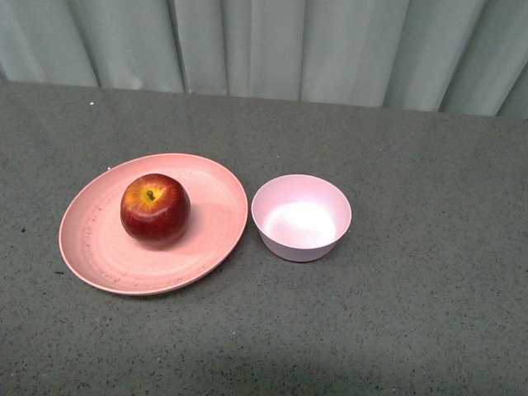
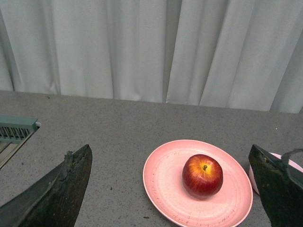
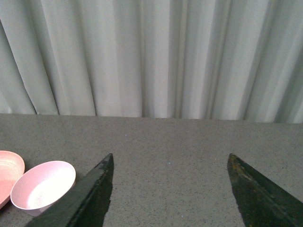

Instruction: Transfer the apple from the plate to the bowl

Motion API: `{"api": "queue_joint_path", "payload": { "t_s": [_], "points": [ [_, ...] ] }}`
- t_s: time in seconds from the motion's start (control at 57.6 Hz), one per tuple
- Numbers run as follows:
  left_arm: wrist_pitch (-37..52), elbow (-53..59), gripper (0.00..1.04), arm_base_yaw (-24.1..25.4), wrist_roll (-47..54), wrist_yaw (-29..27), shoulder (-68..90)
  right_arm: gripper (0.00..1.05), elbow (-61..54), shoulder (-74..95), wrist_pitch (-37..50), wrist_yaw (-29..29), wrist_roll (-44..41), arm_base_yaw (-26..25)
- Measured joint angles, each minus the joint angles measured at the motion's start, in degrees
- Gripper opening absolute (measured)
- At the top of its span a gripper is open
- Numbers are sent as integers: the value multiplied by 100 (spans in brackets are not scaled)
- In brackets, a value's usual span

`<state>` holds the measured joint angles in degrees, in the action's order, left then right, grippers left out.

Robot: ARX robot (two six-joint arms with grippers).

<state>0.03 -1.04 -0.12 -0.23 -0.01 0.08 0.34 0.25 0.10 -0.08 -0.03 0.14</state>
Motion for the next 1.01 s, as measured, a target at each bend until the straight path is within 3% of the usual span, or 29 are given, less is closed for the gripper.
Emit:
{"api": "queue_joint_path", "payload": {
  "t_s": [0.104,0.208,0.33,0.677,0.851,1.007],
  "points": [
    [0,0,98,0,0,0,0,97,0,0,0,0,4,0],
    [-4,-2,98,2,9,13,4,95,0,0,0,2,4,0],
    [105,-15,98,103,306,459,640,95,0,-2,0,-2,4,0],
    [3506,-828,98,-457,254,533,5434,95,0,0,-2,0,4,0],
    [4124,-1694,98,-761,59,350,7656,95,0,-2,-2,0,4,0],
    [4004,-2382,98,-970,-28,319,8939,95,0,-2,0,0,4,0]
  ]
}}
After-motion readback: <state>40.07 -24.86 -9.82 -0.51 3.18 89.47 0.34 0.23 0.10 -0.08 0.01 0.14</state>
